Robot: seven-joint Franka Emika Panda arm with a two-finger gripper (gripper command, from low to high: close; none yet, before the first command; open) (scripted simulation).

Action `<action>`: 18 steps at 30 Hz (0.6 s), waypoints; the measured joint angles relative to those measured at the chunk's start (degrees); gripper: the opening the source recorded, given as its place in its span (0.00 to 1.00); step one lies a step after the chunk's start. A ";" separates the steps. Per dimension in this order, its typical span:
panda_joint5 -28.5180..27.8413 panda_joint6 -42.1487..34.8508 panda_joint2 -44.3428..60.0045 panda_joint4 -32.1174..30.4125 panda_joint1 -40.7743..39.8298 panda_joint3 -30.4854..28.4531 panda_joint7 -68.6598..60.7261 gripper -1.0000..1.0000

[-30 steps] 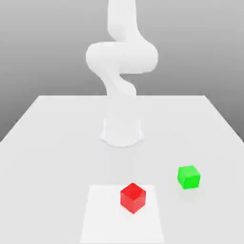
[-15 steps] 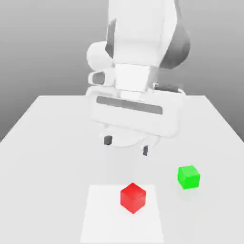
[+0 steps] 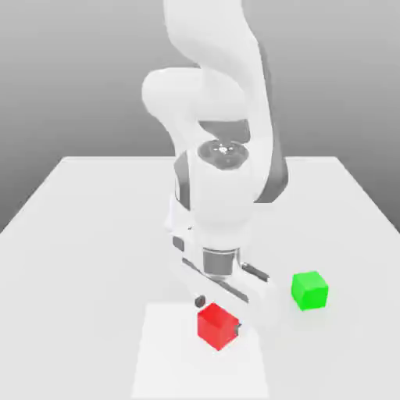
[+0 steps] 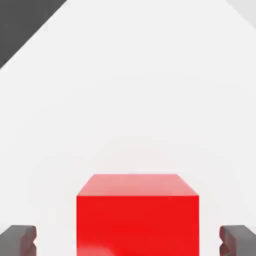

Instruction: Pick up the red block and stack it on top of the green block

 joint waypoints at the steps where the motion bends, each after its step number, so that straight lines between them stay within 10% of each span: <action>1: 0.00 0.00 0.00 0.00 0.00 0.00 0.00 0.00; 18: 12.40 -11.60 -14.46 -2.41 -2.58 6.36 -6.39 0.00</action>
